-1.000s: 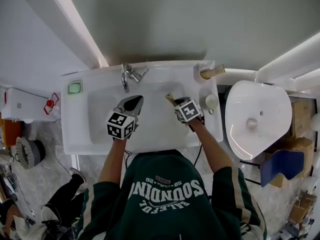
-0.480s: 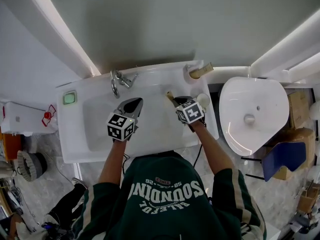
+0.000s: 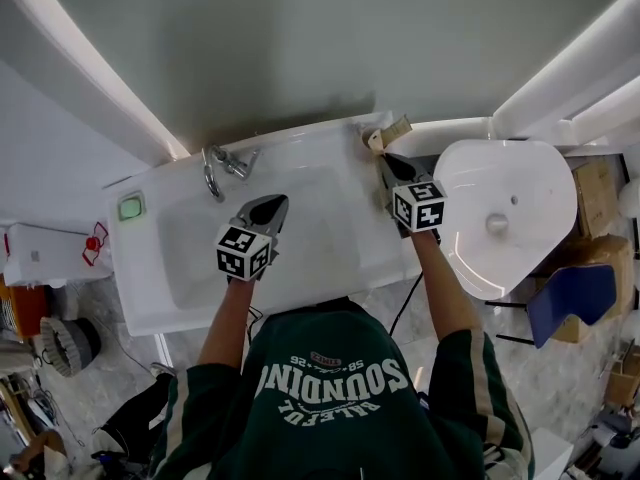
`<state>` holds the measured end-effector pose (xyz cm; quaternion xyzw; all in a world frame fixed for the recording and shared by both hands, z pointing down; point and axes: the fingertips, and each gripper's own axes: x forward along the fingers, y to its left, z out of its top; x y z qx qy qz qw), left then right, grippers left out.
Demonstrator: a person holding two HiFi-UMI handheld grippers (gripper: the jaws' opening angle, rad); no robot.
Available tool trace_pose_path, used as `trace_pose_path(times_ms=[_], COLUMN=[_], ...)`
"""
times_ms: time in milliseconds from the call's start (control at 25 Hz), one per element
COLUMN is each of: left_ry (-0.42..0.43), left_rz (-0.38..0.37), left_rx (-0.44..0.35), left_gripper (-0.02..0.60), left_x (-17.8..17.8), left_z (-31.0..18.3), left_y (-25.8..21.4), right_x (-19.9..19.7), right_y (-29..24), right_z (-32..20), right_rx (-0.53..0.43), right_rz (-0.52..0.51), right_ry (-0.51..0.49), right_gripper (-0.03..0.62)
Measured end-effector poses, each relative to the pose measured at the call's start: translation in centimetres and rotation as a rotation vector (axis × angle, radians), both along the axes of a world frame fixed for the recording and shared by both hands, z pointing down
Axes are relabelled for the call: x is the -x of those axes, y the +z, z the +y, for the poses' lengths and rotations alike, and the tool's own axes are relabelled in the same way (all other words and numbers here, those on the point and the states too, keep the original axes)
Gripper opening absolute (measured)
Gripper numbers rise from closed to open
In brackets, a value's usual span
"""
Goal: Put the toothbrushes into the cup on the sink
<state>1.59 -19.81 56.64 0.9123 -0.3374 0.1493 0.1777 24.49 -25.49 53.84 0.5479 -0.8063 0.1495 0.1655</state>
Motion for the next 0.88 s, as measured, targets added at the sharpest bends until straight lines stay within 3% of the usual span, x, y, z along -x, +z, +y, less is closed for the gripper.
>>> trace_pose_path(times_ms=[320, 880], left_ry=[-0.011, -0.03], left_rz=[-0.02, -0.043], left_rx=[0.016, 0.043], left_gripper=[0.051, 0.051], left_x=[-0.1, -0.1], left_z=[-0.3, 0.0], left_y=[0.7, 1.6], right_x=[-4.9, -7.1], right_y=[0.1, 4.0], right_z=[-1.2, -1.4], right_rx=[-0.096, -0.097], right_rz=[-0.035, -0.044], right_ry=[0.105, 0.179], right_gripper=[0.022, 0.023])
